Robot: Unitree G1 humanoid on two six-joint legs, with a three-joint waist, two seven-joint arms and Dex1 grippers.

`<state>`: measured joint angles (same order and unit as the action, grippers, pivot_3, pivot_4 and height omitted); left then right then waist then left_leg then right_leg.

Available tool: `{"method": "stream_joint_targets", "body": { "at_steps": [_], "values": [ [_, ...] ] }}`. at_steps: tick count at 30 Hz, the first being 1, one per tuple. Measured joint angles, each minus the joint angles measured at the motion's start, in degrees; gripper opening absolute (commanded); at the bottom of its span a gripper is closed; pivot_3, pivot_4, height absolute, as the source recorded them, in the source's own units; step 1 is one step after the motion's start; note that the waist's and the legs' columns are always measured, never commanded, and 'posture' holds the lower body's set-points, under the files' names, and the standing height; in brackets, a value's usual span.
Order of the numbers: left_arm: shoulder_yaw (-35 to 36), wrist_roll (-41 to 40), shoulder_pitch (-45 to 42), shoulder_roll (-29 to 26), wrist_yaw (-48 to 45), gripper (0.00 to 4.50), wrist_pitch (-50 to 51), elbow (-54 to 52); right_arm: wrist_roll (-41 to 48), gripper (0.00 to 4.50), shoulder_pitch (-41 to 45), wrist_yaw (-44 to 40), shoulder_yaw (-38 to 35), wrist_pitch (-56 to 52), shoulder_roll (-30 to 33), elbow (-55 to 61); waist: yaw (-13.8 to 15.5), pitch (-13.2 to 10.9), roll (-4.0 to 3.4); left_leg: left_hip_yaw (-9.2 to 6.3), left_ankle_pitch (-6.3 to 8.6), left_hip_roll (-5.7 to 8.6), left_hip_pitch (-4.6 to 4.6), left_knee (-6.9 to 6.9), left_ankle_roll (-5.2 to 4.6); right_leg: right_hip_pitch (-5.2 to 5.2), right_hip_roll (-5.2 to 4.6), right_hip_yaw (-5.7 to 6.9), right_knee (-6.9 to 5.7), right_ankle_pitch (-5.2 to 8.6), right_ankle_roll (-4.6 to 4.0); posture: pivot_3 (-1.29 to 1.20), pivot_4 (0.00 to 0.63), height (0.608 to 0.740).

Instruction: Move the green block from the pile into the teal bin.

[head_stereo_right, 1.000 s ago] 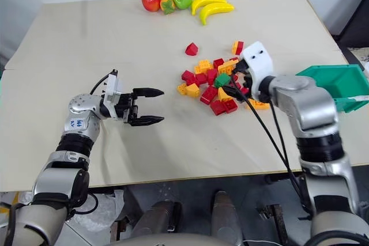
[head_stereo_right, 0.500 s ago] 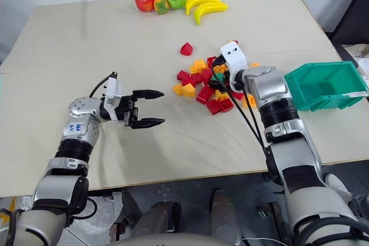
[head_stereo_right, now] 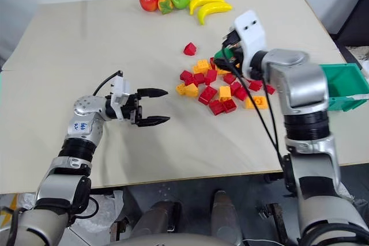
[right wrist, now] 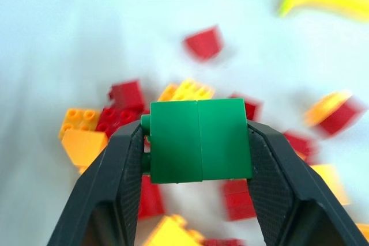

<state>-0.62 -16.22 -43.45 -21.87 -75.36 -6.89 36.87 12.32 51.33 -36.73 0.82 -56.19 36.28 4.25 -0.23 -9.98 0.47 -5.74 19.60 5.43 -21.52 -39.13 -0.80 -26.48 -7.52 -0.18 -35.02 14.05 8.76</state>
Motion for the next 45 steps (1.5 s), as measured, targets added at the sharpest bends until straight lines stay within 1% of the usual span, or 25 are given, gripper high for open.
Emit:
{"method": "stream_joint_targets", "body": {
  "at_steps": [3,5,7,9,11,12,13,14,15,16,18,20,21,25,28,29,32,34,36,38,40,43,45],
  "values": [
    [-0.61,0.79,-1.01,1.84,2.01,4.50,1.01,-0.08,-0.10,2.11,-4.92,-0.68,-2.32,0.34,5.95,4.93,0.35,0.00,0.00,0.04,0.02,0.01,-0.01,0.00,-0.05,0.01,0.00,-0.02,0.05,-0.02,0.04,0.00,0.150,0.740],
    [-1.84,0.99,-2.01,4.73,3.06,4.50,2.33,-0.18,-0.69,2.11,-11.83,-3.08,-3.83,2.44,14.55,8.10,1.13,0.00,0.00,0.10,0.06,0.07,-0.05,0.00,-0.12,0.01,-0.04,-0.03,0.11,-0.04,0.08,0.00,0.150,0.740],
    [-3.13,1.69,-2.84,6.56,4.16,4.50,3.40,-0.18,-2.21,2.11,-16.27,-4.76,-5.24,3.44,21.62,8.32,1.41,-0.01,-0.01,0.25,0.08,0.10,-0.05,0.00,-0.19,0.00,-0.04,-0.14,0.20,-0.09,0.18,0.00,0.150,0.740],
    [-4.31,2.62,-4.56,8.10,5.32,4.50,4.06,0.01,-3.78,2.11,-19.53,-6.47,-6.60,5.58,28.64,6.05,1.47,-0.01,-0.01,0.37,0.08,0.08,-0.05,-0.01,-0.22,0.03,-0.02,-0.17,0.28,-0.13,0.24,0.00,0.150,0.740],
    [-5.21,3.60,-7.07,9.47,6.59,4.50,4.48,0.62,-5.60,2.11,-21.62,-7.70,-7.67,8.86,33.76,1.81,1.44,-0.01,-0.01,0.52,0.08,0.04,-0.01,-0.02,-0.23,0.05,-0.01,-0.21,0.31,-0.15,0.27,0.00,0.150,0.740],
    [-5.49,4.07,-8.36,9.88,7.27,4.50,4.43,1.05,-6.65,2.11,-21.99,-7.98,-7.88,10.53,35.07,-0.73,1.34,-0.01,-0.01,0.58,0.08,0.00,0.05,-0.02,-0.23,0.09,0.01,-0.21,0.33,-0.18,0.25,0.00,0.150,0.740],
    [-5.65,4.50,-9.27,10.00,7.67,4.50,4.29,1.77,-7.19,2.11,-21.99,-8.06,-7.90,12.28,35.33,-2.70,1.13,-0.01,0.00,0.71,0.09,-0.02,0.15,0.02,-0.24,0.13,0.02,-0.22,0.33,-0.21,0.23,0.00,0.150,0.740],
    [-5.79,4.98,-10.08,10.12,8.12,4.50,4.16,2.61,-7.88,2.46,-21.54,-7.98,-7.37,14.58,35.16,-5.25,0.82,-0.01,0.00,0.83,0.09,-0.08,0.25,0.04,-0.24,0.14,0.01,-0.26,0.39,-0.22,0.22,0.00,0.150,0.740],
    [-5.96,5.27,-10.43,10.32,8.46,4.50,3.81,3.18,-8.54,2.46,-20.73,-7.69,-6.66,16.72,34.58,-8.05,0.59,0.00,-0.02,0.90,0.09,-0.09,0.25,0.04,-0.24,0.12,-0.01,-0.29,0.42,-0.22,0.23,0.00,0.150,0.740],
    [-6.07,5.56,-10.79,10.53,8.79,4.50,3.32,4.52,-9.33,2.95,-19.12,-7.03,-5.79,18.81,33.21,-11.35,0.20,0.00,-0.02,0.97,0.09,-0.10,0.34,0.03,-0.25,0.13,-0.01,-0.34,0.41,-0.23,0.23,0.00,0.150,0.740],
    [-6.26,6.06,-11.20,11.15,9.20,4.50,2.72,6.27,-10.41,3.52,-17.04,-5.95,-4.90,21.89,30.86,-16.53,0.06,-0.01,-0.02,1.07,0.09,-0.13,0.32,0.03,-0.25,0.09,-0.01,-0.35,0.47,-0.30,0.21,0.00,0.150,0.740],
    [-6.19,6.13,-11.59,11.50,9.33,4.50,2.64,7.11,-11.23,4.22,-15.71,-5.79,-3.61,25.15,29.51,-20.38,0.15,-0.02,-0.03,1.07,0.08,-0.13,0.29,0.03,-0.25,0.04,-0.02,-0.35,0.41,-0.31,0.21,0.00,0.150,0.740],
    [-6.10,6.13,-11.82,11.49,9.43,4.50,2.63,7.31,-11.38,4.49,-15.41,-5.77,-3.52,26.22,29.07,-21.45,0.21,-0.02,-0.03,1.06,0.08,-0.13,0.27,0.03,-0.25,0.03,-0.02,-0.34,0.38,-0.32,0.22,0.00,0.150,0.740],
    [-4.89,6.12,-12.48,11.01,10.24,4.50,2.66,8.43,-11.66,4.49,-13.37,-5.36,-3.64,29.14,28.07,-24.73,0.29,-0.01,-0.04,1.04,0.11,-0.11,0.22,0.03,-0.32,0.04,-0.05,-0.33,0.41,-0.36,0.29,0.00,0.150,0.740],
    [-4.71,6.04,-11.91,9.43,9.98,4.50,3.79,7.88,-11.16,4.49,-13.67,-5.58,-4.18,29.26,28.07,-23.40,0.31,-0.01,-0.05,1.04,0.12,-0.11,0.21,0.04,-0.33,0.03,-0.05,-0.32,0.43,-0.36,0.29,0.00,0.150,0.740],
    [-4.57,5.96,-11.11,8.87,9.69,4.50,4.48,6.79,-10.29,4.49,-14.33,-6.16,-5.19,28.15,28.07,-21.41,0.31,-0.01,-0.05,1.02,0.12,-0.12,0.19,0.05,-0.33,0.02,-0.04,-0.32,0.45,-0.36,0.29,0.00,0.150,0.740],
    [-4.13,5.68,-7.19,6.80,9.66,4.50,5.24,3.00,-4.78,4.49,-19.01,-10.09,-9.20,24.49,27.93,-11.52,0.20,-0.01,-0.06,0.96,0.13,-0.19,0.20,0.06,-0.30,0.04,0.01,-0.29,0.47,-0.36,0.29,0.00,0.150,0.740],
    [-4.15,5.94,-4.24,5.02,10.35,4.50,5.26,0.68,0.41,4.49,-24.48,-13.26,-12.70,22.09,25.92,-4.35,0.37,-0.02,-0.03,0.88,0.13,-0.18,0.20,-0.01,-0.31,0.12,-0.01,-0.22,0.47,-0.36,0.28,0.00,0.150,0.740],
    [-3.92,5.96,-2.26,3.16,10.27,4.50,5.18,-0.72,4.73,4.49,-30.65,-16.38,-15.27,21.89,23.29,-0.09,0.60,-0.02,-0.02,0.86,0.14,-0.15,0.19,-0.07,-0.32,0.17,-0.02,-0.22,0.49,-0.41,0.30,0.00,0.150,0.740],
    [-3.06,5.75,-0.69,0.95,9.68,4.50,4.34,-1.45,7.47,4.49,-36.63,-19.68,-17.12,26.39,20.03,2.54,1.11,-0.02,-0.03,0.88,0.14,-0.11,0.20,-0.08,-0.33,0.17,-0.03,-0.24,0.49,-0.43,0.33,0.00,0.150,0.740],
    [-2.41,5.51,0.53,-1.39,8.59,4.50,3.11,-2.05,9.19,4.49,-40.60,-22.75,-17.97,31.65,17.76,3.54,1.47,-0.02,-0.03,0.91,0.14,-0.10,0.21,-0.09,-0.34,0.17,-0.03,-0.26,0.48,-0.44,0.33,0.00,0.150,0.740],
    [-0.91,5.06,3.06,-4.72,8.17,4.50,2.15,-3.37,9.78,4.49,-45.20,-27.85,-18.49,39.46,17.12,2.30,1.61,-0.02,-0.03,0.89,0.14,-0.12,0.27,-0.09,-0.35,0.24,-0.01,-0.24,0.51,-0.45,0.33,0.00,0.150,0.740],
    [1.87,4.09,6.68,-7.90,9.02,4.50,3.14,-5.23,9.32,4.49,-47.61,-30.44,-18.36,45.05,16.21,-1.24,1.39,-0.02,-0.02,0.88,0.15,-0.15,0.32,-0.05,-0.36,0.29,0.01,-0.25,0.56,-0.45,0.33,0.00,0.150,0.740]
  ]
}}
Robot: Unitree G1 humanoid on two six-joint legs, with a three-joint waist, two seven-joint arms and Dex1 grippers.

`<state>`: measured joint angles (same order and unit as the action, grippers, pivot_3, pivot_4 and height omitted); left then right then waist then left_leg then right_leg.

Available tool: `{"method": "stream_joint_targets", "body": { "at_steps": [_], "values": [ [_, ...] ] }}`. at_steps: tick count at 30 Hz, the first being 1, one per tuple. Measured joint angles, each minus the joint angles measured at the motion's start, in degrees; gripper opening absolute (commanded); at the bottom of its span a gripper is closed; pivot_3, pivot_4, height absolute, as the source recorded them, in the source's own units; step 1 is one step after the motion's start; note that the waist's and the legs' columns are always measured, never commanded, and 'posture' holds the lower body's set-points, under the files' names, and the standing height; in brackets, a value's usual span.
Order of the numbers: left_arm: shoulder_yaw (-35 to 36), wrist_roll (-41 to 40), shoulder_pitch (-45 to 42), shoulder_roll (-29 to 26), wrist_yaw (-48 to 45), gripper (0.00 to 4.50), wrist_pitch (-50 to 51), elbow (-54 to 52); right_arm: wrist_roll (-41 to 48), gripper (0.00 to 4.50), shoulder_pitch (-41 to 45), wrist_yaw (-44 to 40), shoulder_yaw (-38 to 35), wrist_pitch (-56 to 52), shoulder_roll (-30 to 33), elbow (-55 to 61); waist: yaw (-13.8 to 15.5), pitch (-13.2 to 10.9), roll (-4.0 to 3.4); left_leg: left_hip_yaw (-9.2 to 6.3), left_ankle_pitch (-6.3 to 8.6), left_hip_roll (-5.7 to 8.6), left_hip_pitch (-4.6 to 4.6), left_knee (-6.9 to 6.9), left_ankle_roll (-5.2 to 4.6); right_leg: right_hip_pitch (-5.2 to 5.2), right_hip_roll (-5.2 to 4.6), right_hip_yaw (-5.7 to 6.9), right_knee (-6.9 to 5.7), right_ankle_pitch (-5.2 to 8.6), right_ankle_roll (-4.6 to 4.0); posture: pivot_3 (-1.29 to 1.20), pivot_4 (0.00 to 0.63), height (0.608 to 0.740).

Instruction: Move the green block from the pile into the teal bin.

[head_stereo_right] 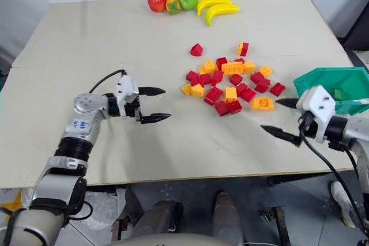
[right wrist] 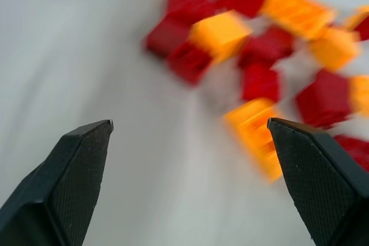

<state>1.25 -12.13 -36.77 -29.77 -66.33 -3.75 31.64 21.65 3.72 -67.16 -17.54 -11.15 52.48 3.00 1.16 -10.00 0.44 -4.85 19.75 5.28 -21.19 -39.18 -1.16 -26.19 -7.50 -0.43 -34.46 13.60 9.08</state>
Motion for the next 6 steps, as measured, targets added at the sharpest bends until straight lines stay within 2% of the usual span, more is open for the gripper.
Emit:
{"method": "stream_joint_targets", "body": {
  "at_steps": [6],
  "values": [
    [4.03,-2.34,7.14,-3.55,3.16,4.50,5.04,-8.86,0.00,4.49,2.61,0.13,0.53,5.23,-2.50,-3.90,-0.39,0.01,-0.03,-0.01,-0.02,-0.04,0.11,-0.05,0.04,0.05,0.00,-0.03,-0.04,-0.04,-0.08,0.00,0.150,0.740]
  ]
}}
